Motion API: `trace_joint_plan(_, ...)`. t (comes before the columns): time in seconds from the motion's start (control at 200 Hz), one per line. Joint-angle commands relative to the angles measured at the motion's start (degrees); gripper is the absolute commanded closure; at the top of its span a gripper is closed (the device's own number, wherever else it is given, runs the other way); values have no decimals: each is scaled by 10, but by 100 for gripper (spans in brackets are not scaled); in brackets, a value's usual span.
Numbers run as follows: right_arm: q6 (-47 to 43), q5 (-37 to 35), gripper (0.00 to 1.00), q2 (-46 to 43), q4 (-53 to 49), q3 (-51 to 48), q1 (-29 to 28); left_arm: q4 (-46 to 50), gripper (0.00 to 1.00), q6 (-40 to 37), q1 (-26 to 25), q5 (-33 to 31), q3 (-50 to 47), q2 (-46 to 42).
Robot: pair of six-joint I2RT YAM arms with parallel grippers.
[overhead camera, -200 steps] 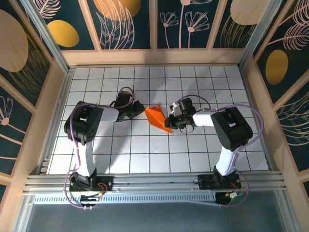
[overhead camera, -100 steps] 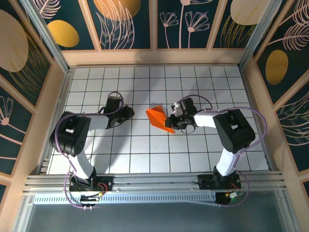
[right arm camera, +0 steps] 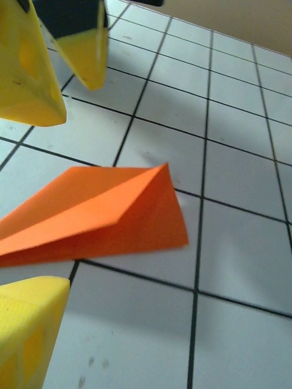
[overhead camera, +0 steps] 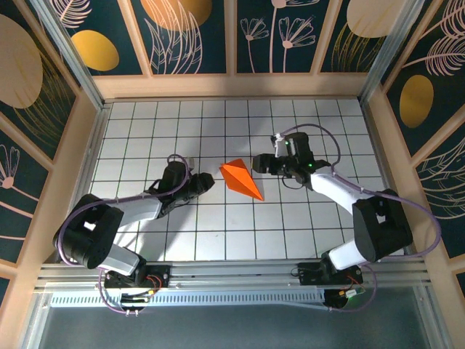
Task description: Fold a paper plane with a square sheet of paper (fold left side to right side)
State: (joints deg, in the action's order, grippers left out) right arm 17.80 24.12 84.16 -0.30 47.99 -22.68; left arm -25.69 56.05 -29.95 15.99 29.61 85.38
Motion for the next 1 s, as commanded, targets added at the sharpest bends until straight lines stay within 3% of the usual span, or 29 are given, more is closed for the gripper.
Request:
trace_joint_plan(0.0,-37,24,33,12,-4,-21,14,-73,63,47,-15,-5,-1,24)
trace_joint_plan(0.19,-73,111,46,77,22,-11,11,-84,62,53,-25,-13,15,54)
trace_joint_plan(0.686,-122,153,57,199,52,46,-17,-51,59,39,-25,-25,25,48)
trace_joint_plan(0.946,-132,172,96,177,49,52,-13,8,49,4,-21,-37,55,11)
trace_joint_plan(0.996,-133,177,100,158,47,50,-8,7,46,2,-18,-35,56,-1)
